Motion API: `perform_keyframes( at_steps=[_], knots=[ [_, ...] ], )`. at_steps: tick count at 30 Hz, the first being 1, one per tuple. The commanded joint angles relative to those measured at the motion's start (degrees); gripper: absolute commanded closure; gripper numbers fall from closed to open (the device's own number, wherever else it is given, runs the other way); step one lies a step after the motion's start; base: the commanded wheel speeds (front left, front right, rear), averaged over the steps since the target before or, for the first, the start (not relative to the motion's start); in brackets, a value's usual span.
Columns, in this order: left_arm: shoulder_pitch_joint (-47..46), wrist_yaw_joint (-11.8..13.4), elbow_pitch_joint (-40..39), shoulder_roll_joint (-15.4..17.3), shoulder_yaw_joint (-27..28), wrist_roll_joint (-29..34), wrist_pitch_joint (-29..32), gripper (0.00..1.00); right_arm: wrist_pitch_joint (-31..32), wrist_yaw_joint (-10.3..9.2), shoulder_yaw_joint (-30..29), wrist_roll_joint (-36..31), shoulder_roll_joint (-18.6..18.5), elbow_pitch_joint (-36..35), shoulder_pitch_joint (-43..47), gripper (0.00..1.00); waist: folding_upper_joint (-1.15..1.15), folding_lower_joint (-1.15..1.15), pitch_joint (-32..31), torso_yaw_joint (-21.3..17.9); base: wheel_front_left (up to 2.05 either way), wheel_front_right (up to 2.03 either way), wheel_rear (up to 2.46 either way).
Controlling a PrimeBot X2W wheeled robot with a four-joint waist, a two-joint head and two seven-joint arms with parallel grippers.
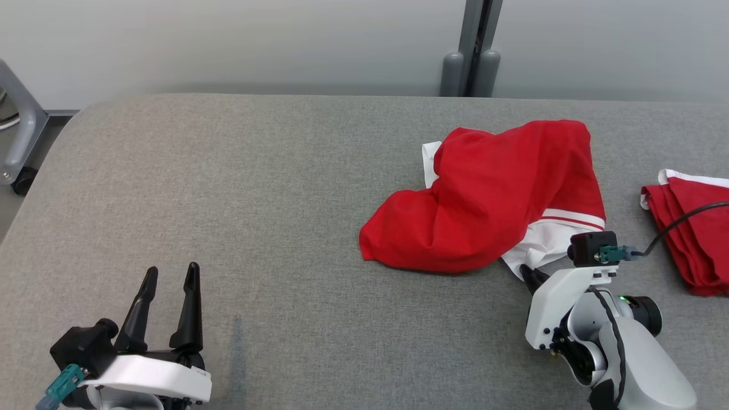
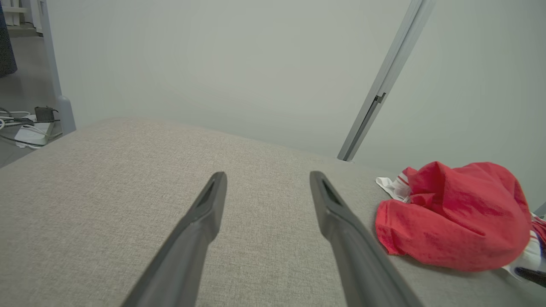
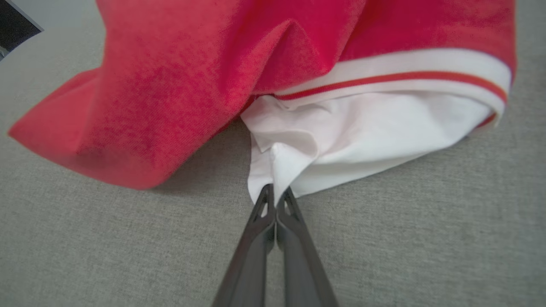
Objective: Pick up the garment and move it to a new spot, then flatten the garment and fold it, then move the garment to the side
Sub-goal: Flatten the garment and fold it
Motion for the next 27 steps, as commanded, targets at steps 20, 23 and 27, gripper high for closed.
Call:
perform_keyframes(
  at_steps=[20,23,27],
  knots=[
    [3.4,1.2,-1.7,0.1,0.6,1.0,-0.1,0.00,27.2,0.01,-7.7,3.4,-12.0,-46.6,21.9,1.00,0.00,0.00,-4.4,-11.4,0.00,0.00,0.00],
    [3.0,1.2,-1.9,0.5,0.8,0.7,0.0,0.00,32.1,0.01,-9.1,5.2,-11.5,-50.7,26.6,1.00,0.00,0.00,-3.9,-12.3,0.00,0.00,0.00],
    [2.2,1.0,-2.3,1.0,0.6,0.3,0.3,0.00,35.8,0.01,-11.1,3.9,-11.6,-50.5,31.1,1.00,0.00,0.00,-2.8,-12.9,0.00,0.00,0.00]
  ],
)
